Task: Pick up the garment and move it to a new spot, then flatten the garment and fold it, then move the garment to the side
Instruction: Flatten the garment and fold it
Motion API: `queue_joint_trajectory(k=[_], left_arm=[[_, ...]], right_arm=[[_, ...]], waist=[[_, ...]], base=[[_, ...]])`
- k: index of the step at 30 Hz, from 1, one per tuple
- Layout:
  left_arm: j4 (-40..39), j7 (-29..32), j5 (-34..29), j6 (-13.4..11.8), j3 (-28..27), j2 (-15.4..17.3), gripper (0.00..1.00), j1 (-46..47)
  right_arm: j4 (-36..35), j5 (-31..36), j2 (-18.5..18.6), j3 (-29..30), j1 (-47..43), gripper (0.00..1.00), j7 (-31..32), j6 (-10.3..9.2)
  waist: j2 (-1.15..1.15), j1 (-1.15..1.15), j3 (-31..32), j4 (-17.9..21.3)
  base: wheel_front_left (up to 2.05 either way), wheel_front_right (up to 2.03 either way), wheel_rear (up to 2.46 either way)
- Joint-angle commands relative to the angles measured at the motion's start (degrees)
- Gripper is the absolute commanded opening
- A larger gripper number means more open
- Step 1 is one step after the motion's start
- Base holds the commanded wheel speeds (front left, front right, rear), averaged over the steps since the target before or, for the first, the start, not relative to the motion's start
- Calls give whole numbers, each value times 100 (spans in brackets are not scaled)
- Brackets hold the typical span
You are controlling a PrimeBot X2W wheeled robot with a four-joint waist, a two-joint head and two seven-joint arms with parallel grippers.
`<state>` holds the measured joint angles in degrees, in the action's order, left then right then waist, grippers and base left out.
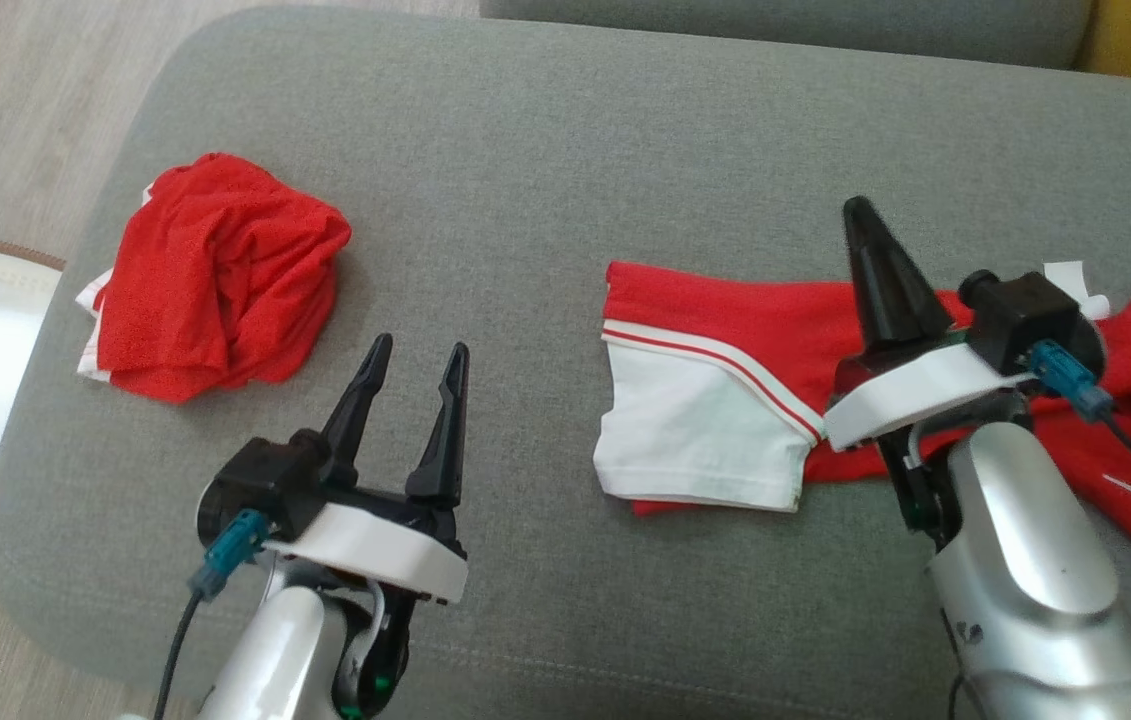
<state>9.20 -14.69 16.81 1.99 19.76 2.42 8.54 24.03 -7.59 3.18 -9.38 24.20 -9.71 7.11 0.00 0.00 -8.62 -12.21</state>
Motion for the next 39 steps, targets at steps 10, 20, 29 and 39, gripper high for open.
queue_joint_trajectory(k=[10,20,29,39], left_arm=[[-273,-31,22,-46,-304,45,100,169],[-409,-31,-2,0,-453,45,100,64],[-405,-31,2,149,-480,45,100,-118],[-428,-31,-50,207,-518,45,100,-168]], right_arm=[[-568,517,-27,152,-348,0,-342,37],[-1213,567,-29,400,-1286,100,-478,37],[-1475,398,-30,548,-2028,100,-524,37],[-1567,425,-30,557,-2180,100,-528,37]], waist=[[0,0,132,292],[0,0,361,825],[0,0,429,1237],[0,0,385,1297]], base=[[0,0,0],[0,0,0],[0,0,0],[0,0,0]])
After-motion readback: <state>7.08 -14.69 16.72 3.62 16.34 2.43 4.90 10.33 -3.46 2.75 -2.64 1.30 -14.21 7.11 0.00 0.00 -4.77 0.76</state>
